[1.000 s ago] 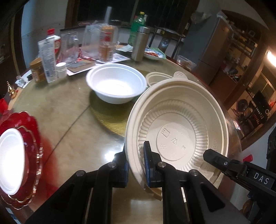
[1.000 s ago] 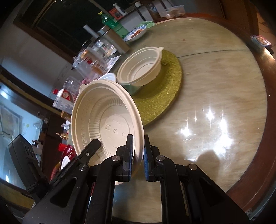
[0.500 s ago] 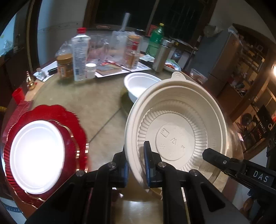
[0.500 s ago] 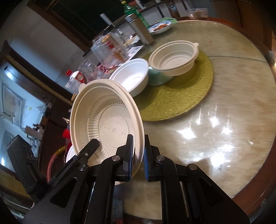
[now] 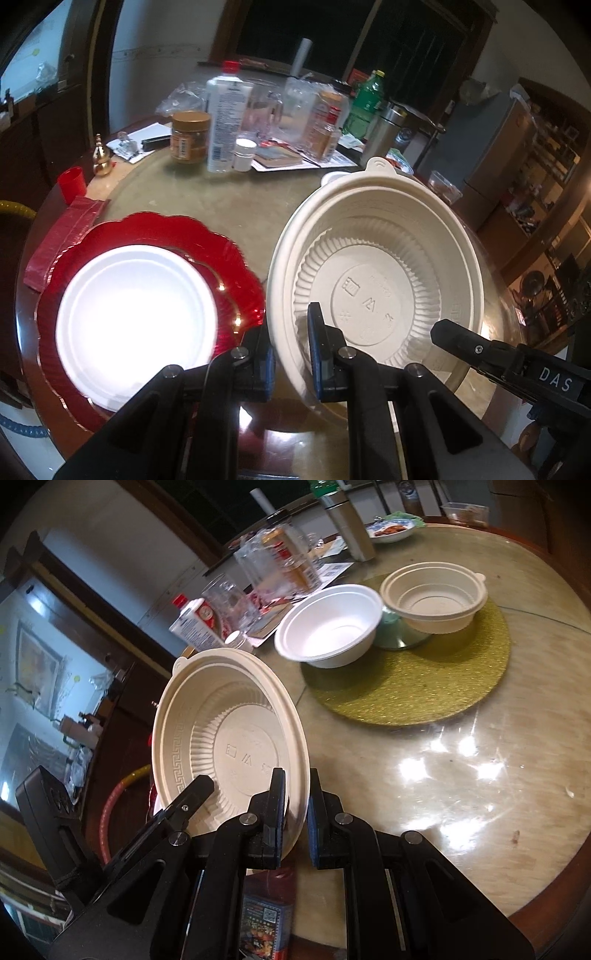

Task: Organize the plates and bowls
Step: 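Lift the beige bowl and carry it over the stacked red plates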

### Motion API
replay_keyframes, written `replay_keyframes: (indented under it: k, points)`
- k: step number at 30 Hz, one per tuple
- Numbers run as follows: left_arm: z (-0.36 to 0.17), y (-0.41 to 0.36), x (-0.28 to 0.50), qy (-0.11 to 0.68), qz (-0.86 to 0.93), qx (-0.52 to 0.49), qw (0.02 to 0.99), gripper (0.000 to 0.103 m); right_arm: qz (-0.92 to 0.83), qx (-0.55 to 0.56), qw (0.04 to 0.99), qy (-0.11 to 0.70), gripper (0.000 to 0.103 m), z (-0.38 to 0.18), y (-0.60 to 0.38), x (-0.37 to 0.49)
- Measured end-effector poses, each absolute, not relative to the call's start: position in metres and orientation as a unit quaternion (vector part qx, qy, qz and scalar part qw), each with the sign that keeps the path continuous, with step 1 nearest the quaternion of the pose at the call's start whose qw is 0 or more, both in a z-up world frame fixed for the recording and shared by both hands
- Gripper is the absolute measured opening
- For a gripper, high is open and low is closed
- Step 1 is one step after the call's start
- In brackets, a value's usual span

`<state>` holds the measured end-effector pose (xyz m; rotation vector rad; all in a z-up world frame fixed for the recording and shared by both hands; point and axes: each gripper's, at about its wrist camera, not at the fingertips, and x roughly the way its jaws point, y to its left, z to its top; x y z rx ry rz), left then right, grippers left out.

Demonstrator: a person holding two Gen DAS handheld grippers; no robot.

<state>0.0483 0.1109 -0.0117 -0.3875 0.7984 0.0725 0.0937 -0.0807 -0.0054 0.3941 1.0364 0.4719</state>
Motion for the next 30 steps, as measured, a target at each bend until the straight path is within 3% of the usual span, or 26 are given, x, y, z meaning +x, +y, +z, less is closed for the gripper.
replay_keyframes:
  k: [30]
  points:
    - [-0.003,0.185,0.01,0.344,0.115,-0.216,0.907,0.013,0.296,0.131,0.815,0.481,0.011,0.002,0.008,0.089]
